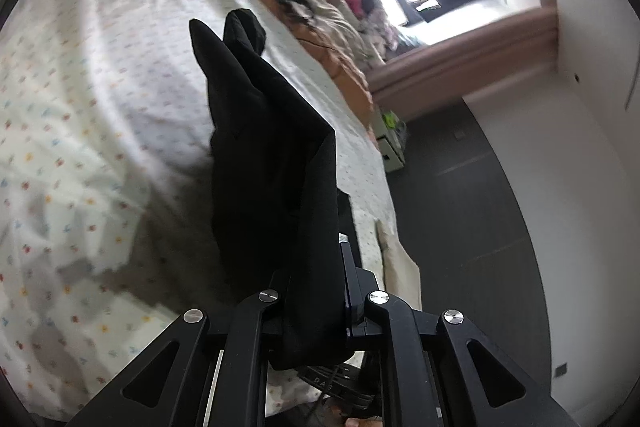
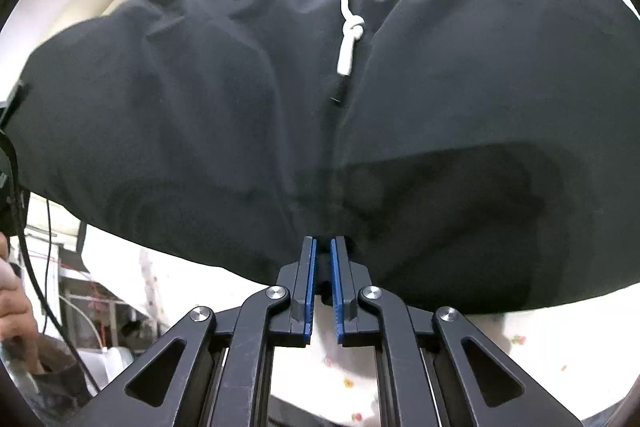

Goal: Fold large clothes

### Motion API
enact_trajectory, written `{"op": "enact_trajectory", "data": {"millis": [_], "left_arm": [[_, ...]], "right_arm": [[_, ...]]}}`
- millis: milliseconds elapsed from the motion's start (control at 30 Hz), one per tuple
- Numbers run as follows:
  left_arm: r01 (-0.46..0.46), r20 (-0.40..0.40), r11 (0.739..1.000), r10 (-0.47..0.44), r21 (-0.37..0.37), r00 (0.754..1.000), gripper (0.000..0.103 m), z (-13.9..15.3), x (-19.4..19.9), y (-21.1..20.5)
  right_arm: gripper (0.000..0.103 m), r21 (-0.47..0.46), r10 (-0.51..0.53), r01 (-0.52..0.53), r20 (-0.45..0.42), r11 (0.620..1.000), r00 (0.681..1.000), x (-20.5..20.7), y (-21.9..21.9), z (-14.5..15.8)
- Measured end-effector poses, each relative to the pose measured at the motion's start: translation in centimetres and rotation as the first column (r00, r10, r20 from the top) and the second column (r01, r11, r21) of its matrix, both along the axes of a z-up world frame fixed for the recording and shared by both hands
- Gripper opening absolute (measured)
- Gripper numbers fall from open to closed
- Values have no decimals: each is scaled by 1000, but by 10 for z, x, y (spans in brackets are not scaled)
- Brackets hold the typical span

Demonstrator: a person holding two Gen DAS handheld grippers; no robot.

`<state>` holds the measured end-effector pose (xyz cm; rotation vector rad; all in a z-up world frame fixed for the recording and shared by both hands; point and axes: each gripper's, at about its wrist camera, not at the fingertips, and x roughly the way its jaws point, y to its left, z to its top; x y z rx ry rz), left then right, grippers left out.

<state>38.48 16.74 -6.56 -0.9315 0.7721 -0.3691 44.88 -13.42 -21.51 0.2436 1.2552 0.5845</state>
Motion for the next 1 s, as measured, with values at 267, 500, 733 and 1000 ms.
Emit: {"op": "enact_trajectory", "data": {"millis": [267,500,733,1000], "left_arm": [[97,29,989,-101,112,994,13,37,26,-59],[180,4,967,-183,183,983,13,44,56,-114],[277,-41,931,-275,239,961,13,36,85,-175],[459,-166,839,-429,291,888,20,4,119,-269]], "right_arm": [[11,93,-86,79,77,993,993,0,-53,41],[11,138,-225,208,122,968,967,-6,-112,65],[33,158,-346,323,157,933,925,-20,-172,70],[35,152,-448,429,127,890,885,-33,-232,62]]}}
